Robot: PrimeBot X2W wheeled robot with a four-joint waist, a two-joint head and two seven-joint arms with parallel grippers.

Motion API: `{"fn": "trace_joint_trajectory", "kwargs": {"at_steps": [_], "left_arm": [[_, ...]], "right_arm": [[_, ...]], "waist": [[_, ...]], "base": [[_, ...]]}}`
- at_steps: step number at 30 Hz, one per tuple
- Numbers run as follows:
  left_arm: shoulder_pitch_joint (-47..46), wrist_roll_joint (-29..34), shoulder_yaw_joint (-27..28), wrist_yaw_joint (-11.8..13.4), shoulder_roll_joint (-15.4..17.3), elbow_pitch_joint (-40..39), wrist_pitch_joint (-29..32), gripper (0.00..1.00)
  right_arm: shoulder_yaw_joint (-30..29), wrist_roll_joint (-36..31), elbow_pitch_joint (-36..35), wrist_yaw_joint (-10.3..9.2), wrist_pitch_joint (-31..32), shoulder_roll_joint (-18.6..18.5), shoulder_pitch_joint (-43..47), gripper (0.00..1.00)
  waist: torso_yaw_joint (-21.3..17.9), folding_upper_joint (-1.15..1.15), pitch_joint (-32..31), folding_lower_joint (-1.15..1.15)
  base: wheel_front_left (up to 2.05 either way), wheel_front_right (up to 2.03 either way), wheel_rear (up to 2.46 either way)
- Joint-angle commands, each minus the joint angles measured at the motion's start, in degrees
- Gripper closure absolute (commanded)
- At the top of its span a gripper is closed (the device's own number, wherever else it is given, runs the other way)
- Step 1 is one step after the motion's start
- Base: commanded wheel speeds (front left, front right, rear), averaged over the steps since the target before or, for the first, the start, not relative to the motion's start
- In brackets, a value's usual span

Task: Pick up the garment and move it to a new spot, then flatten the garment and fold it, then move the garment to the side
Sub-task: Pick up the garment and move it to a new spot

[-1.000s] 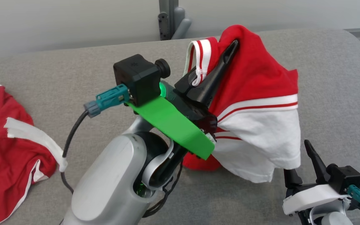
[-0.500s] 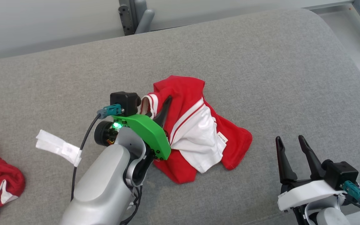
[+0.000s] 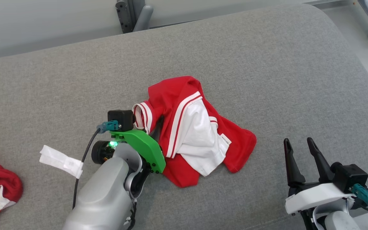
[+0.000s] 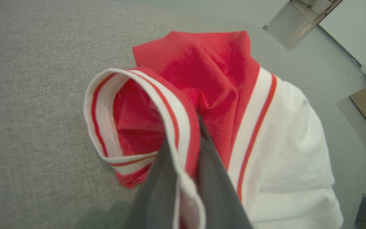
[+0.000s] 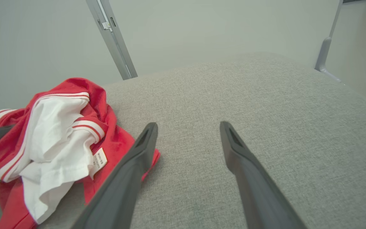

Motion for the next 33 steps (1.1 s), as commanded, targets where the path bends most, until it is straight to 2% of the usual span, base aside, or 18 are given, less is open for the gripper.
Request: {"fn": "trace_joint_trajectory", "kwargs": {"at_steps": [1,2,6,9,15,16,22,24,30,33], "left_arm": [[-0.1,-0.4,-0.8,-0.3,0.0,0.3,0.2,0.03],[0.2,-0.3,-1.9,-0.4,0.0,0.4,0.5,0.00],[1.9,-0.1,-3.3,0.5,0.2,-1.1,1.6,0.00],[3.3,1.1,-3.6,2.0,2.5,-4.9,1.6,0.00],[9.3,1.5,-1.7,7.0,8.3,-16.7,-0.2,0.00],[9.3,1.5,-1.7,7.0,8.3,-16.7,-0.2,0.00],[16.6,2.8,0.2,12.2,12.5,-26.6,-3.6,0.00],[20.5,3.5,0.8,14.1,13.7,-29.1,-6.4,0.00],[27.4,8.4,1.4,16.4,15.7,-31.5,-10.5,0.00],[30.4,11.0,3.2,16.3,15.7,-33.0,-10.9,0.00]], "right_arm": [[0.0,-0.1,0.1,0.00,-0.2,-0.1,-0.5,0.00],[-0.1,-0.3,0.1,0.00,-0.2,-0.1,-0.4,0.00],[-0.9,-0.7,-0.2,0.00,-0.2,-0.4,0.4,0.00],[-1.4,-0.9,-0.6,0.00,-0.2,-1.0,1.1,0.00],[-3.1,-1.2,-1.2,0.00,-0.2,-1.9,2.2,0.00],[-3.1,-1.2,-1.2,0.00,-0.2,-1.9,2.2,0.00],[-4.3,-1.9,-2.0,0.00,-0.2,-3.0,3.7,0.00],[-4.8,-2.3,-2.4,-0.01,-0.2,-3.6,4.8,0.00],[-5.9,-3.3,-4.0,0.00,-0.2,-4.8,6.7,0.00],[-6.1,-3.8,-4.9,0.00,-0.2,-5.4,7.7,0.00]], "waist": [[0.4,0.00,-0.8,0.00],[0.7,0.00,-1.5,0.00],[1.7,0.00,-3.0,0.00],[2.6,0.00,-3.9,0.00],[4.5,0.00,-5.1,0.00],[4.5,0.00,-5.1,0.00],[7.1,0.00,-6.2,0.00],[8.2,0.00,-7.0,0.00],[10.2,0.00,-8.5,0.00],[11.0,0.00,-9.2,0.00]], "base": [[0.00,0.00,0.00],[0.00,0.00,0.00],[0.00,0.00,0.00],[0.00,0.00,0.00],[0.00,0.00,0.00],[0.00,0.00,0.00],[0.00,0.00,0.00],[0.00,0.00,0.00],[0.00,0.00,0.00],[0.00,0.00,0.00]]}}
